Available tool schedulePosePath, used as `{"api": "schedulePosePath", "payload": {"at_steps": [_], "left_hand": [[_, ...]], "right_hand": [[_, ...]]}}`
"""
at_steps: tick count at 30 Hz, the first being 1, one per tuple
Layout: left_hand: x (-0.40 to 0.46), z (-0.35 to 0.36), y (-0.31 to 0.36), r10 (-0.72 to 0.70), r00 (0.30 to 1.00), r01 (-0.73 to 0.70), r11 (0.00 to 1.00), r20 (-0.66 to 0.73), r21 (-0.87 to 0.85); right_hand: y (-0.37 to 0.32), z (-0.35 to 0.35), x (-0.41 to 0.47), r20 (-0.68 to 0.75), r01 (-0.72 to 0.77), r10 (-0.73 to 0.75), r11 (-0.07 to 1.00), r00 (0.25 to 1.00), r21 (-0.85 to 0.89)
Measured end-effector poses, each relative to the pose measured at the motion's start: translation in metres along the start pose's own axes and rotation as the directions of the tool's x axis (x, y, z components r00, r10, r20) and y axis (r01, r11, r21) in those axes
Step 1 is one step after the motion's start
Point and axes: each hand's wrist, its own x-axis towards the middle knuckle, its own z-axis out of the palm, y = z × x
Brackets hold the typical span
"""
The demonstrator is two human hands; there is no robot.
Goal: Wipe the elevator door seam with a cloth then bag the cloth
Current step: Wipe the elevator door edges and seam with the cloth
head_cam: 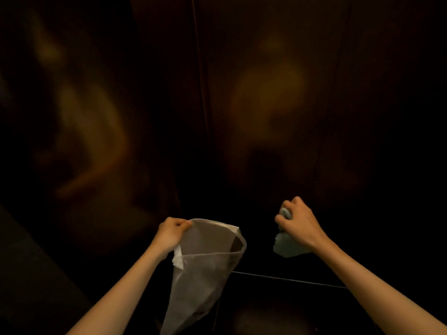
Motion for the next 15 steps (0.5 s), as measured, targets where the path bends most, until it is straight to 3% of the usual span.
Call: {"api": "schedulePosePath", "payload": {"at_steps": [4, 8, 12, 15], "left_hand": [[-0.007, -0.019, 0.021, 0.064, 0.992, -0.063, 0.998, 0.105, -0.013], [-0.013, -0.032, 0.042, 0.138, 0.964, -0.134, 0.990, 0.228, -0.036], [-0.016, -0.031, 0.052, 0.180, 0.934, -0.181, 0.983, 0.308, -0.025], [-0.019, -0.030, 0.048, 0.214, 0.909, -0.258, 0.963, 0.358, 0.081]], "right_hand": [[0.010, 0.004, 0.000, 0.174, -0.047, 0.035, 0.997, 0.984, 0.067], [-0.007, 0.020, -0.004, 0.364, -0.030, 0.017, 0.999, 0.931, 0.029], [-0.023, 0.038, -0.007, 0.252, 0.061, -0.085, 0.993, 0.964, 0.102], [-0.024, 0.038, -0.007, 0.124, 0.041, -0.061, 0.986, 0.990, 0.163]]}}
